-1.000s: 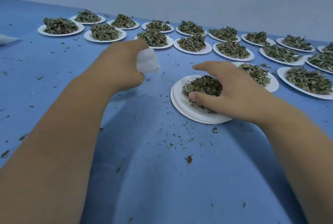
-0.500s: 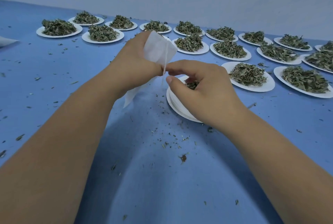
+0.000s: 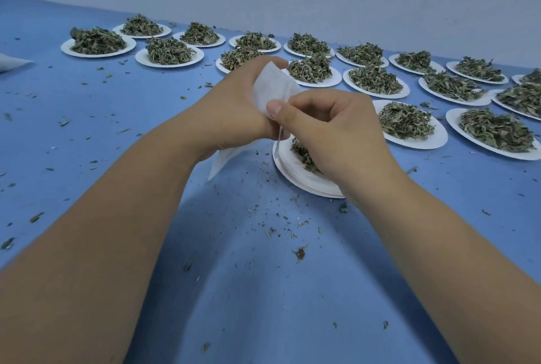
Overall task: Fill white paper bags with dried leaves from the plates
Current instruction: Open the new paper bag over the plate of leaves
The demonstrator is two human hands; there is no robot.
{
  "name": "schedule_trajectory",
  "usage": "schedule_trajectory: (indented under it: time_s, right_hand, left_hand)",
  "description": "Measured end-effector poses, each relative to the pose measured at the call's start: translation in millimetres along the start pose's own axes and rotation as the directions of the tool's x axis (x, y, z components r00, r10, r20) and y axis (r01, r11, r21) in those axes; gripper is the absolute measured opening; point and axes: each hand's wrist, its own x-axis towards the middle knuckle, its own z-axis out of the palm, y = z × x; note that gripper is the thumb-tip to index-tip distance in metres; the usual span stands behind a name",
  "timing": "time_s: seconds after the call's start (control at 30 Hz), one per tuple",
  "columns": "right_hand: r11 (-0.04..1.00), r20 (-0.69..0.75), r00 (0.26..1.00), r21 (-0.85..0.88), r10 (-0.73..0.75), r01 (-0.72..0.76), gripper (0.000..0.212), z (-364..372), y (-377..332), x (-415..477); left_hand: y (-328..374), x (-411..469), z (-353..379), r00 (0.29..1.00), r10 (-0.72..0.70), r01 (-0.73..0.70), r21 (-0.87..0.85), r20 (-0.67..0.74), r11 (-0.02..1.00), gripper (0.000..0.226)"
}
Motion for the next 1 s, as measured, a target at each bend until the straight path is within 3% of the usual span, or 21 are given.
schedule_trajectory:
  time_s: [0.1,0.23,0.3,0.43,0.57,0.73,0.87,0.93,1.0]
  right_hand:
    - [1.0,-0.039,0.999,0.019,-0.002,0.003,0.01,1,1,1]
    - [0.999,-0.045,0.998,-0.026,-0.04,0.039,0.008,1,1,-1]
    - [0.997,-0.043,0.997,-0.06,-0.06,0.058,0.008,3,0,-2]
    - [0.986,-0.073,0.995,-0.161,-0.062,0.049,0.017,9,2,-3]
    - [0.991,-0.072,0.997,-0.13,-0.026,0.016,0.014,7,5,-2]
    - [0.997,0.157,0.988,0.074,0.004,-0.016,0.008,-5,-1,-6]
    - [0.994,0.364,0.927,0.02,0.09,-0.105,0.01,-21,-9,-5]
    - [0.993,0.251,0.96,-0.043,0.119,-0.112,0.02,-25,-10,-3]
    - [0.998,0.005,1.0,-0.06,0.012,-0.011,0.024,-26,-11,-2]
  left_hand:
    - [0,-3,-5,0.993,-0.011,0.013,-0.013,0.117,1.0,0.086]
    - [4,-8,-18,0.962,-0.018,0.101,-0.293,0.272,0.951,0.074]
    - [8,-8,-16,0.972,-0.021,0.113,-0.386,0.235,0.915,0.064]
    - [11,-7,2,0.995,-0.04,0.064,-0.276,0.092,0.959,0.067]
    - [11,-6,10,0.999,-0.036,0.042,-0.325,0.026,0.945,0.062]
    - [11,-8,6,0.999,-0.014,0.031,-0.335,0.05,0.942,0.062]
    - [9,-9,-1,0.99,0.041,0.012,-0.367,0.134,0.93,0.064]
    - [8,-9,-5,0.987,0.062,-0.003,-0.372,0.148,0.928,0.066]
    - [6,-8,-8,0.988,0.068,-0.016,-0.347,0.138,0.938,0.068]
